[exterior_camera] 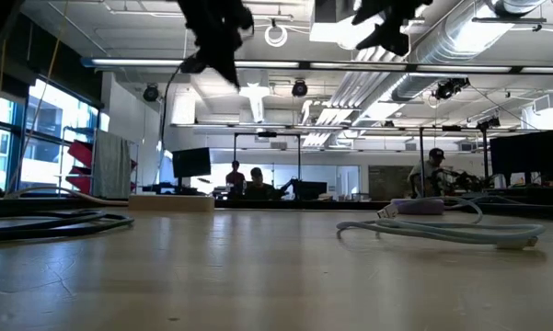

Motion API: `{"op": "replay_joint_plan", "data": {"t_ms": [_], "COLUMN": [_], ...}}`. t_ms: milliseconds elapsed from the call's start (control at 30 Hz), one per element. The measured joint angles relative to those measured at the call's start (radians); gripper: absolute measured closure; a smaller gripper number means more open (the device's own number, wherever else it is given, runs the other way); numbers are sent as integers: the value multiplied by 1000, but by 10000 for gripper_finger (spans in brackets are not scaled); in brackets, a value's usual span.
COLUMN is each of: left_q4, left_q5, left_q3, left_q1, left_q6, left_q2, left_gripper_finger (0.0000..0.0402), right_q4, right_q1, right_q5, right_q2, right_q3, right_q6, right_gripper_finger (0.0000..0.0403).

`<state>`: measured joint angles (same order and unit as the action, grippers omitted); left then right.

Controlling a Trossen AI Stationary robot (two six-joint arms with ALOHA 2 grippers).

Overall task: Insert USB
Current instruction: Insert the top black charger cable into the top white outlet extension

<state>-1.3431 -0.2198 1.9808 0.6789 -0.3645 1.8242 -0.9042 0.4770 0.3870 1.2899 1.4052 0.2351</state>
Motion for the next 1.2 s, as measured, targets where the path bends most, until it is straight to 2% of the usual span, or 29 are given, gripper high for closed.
{"op": "replay_joint_plan", "data": {"t_ms": [233, 367, 467, 600, 700, 767, 833, 900, 1200], "left_q4": [-169, -218, -223, -228, -228, -229, -229, -228, -149], "left_q5": [-12, -73, -124, -324, -337, -289, -151, -62, 85], "left_q3": [-2, -1, -19, -22, -22, -22, -21, -22, -23], "left_q1": [41, 29, 2, -60, -92, -80, -50, -16, 76], "left_q6": [-79, -136, -180, -203, -221, -230, -223, -215, -174], "left_q2": [188, 244, 242, 187, 154, 143, 150, 178, 307], "left_gripper_finger": [401, 401, 401, 401, 401, 401, 401, 401, 401], "right_q4": [-63, -63, -64, -60, -32, -10, 21, 44, 48], "right_q1": [0, 0, 0, 0, 0, 1, 1, 1, 1], "right_q5": [-13, -41, -40, -41, -41, -44, -44, -44, -44], "right_q2": [1, 1, 1, 1, 6, 12, 21, 38, 107], "right_q3": [0, 0, 0, 0, 0, 0, 0, 0, 0], "right_q6": [-95, -139, -171, -204, -200, -183, -183, -175, -117], "right_gripper_finger": [204, 204, 204, 204, 204, 204, 204, 204, 204]}}
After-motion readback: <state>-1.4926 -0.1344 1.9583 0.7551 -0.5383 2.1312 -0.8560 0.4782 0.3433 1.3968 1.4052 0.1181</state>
